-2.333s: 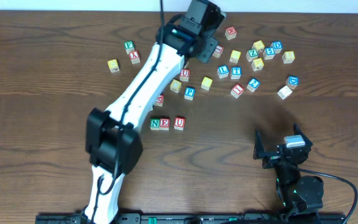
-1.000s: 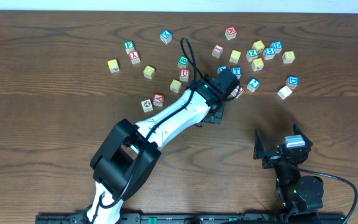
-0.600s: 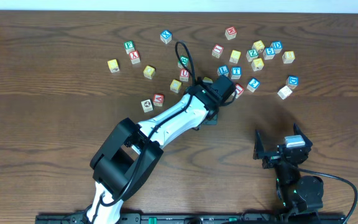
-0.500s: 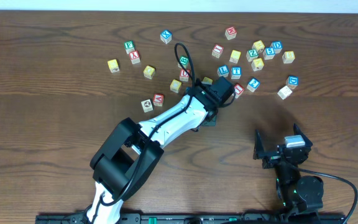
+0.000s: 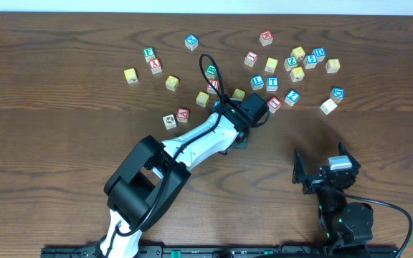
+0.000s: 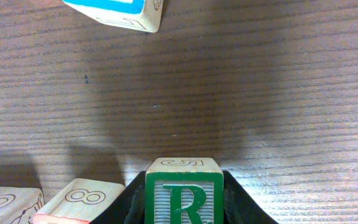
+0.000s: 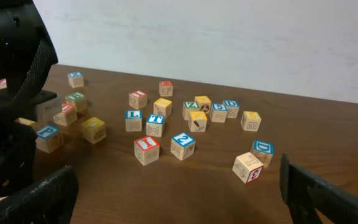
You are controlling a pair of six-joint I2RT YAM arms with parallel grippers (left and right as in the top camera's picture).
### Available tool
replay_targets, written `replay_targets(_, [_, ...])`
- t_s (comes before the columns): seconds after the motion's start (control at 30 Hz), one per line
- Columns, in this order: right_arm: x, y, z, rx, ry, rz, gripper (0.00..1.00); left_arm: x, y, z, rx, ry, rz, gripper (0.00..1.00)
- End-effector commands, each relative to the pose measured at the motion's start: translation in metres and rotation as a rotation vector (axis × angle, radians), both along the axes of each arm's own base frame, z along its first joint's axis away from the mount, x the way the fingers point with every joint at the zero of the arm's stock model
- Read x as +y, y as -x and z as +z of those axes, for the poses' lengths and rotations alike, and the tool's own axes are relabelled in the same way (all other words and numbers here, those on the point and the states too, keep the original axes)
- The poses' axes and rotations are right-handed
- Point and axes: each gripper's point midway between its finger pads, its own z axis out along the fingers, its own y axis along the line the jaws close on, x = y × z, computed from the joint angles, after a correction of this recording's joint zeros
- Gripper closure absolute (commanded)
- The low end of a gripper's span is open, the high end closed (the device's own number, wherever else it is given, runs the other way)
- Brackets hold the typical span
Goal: Spell out NEURIPS
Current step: 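Carry the R block to the right of the U block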
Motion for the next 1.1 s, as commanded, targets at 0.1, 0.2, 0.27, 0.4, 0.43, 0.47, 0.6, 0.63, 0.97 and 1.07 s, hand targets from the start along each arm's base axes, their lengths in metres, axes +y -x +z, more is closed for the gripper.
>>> replay_targets(0.1, [-0.003,0.0,0.0,0.001,-0.012,-0.017,0.01,0.012,0.0,-0.004,-0.026,-0.053,0.041,0.93])
replay_targets(0.2, [-0.003,0.0,0.0,0.001,-0.012,-0.017,0.01,0.013,-0.001,-0.004,-0.032,-0.06,0.04,0.92])
replay_targets(0.27, [-0.003,0.0,0.0,0.001,-0.012,-0.017,0.01,0.013,0.001,-0.005,-0.031,-0.063,0.039,0.93])
replay_targets(0.4, [-0.003,0.0,0.0,0.001,-0.012,-0.017,0.01,0.019,0.002,-0.008,-0.034,-0.076,0.074,0.93])
replay_targets(0.43, [-0.003,0.0,0.0,0.001,-0.012,-0.017,0.01,0.021,0.002,-0.009,-0.039,-0.082,0.08,0.93])
replay_targets(0.47, [-0.003,0.0,0.0,0.001,-0.012,-0.017,0.01,0.022,0.003,-0.01,-0.038,-0.085,0.083,0.92])
replay_targets(0.6, [-0.003,0.0,0.0,0.001,-0.012,-0.017,0.01,0.023,0.003,-0.01,-0.039,-0.087,0.095,0.93])
replay_targets(0.63, [-0.003,0.0,0.0,0.001,-0.012,-0.017,0.01,0.024,0.003,-0.01,-0.04,-0.087,0.101,0.93])
replay_targets(0.97, [-0.003,0.0,0.0,0.001,-0.012,-0.017,0.01,0.038,0.004,-0.008,-0.061,-0.131,0.191,0.93])
replay_targets(1.07, [-0.003,0.0,0.0,0.001,-0.012,-0.017,0.01,0.042,0.005,-0.008,-0.066,-0.145,0.206,0.92])
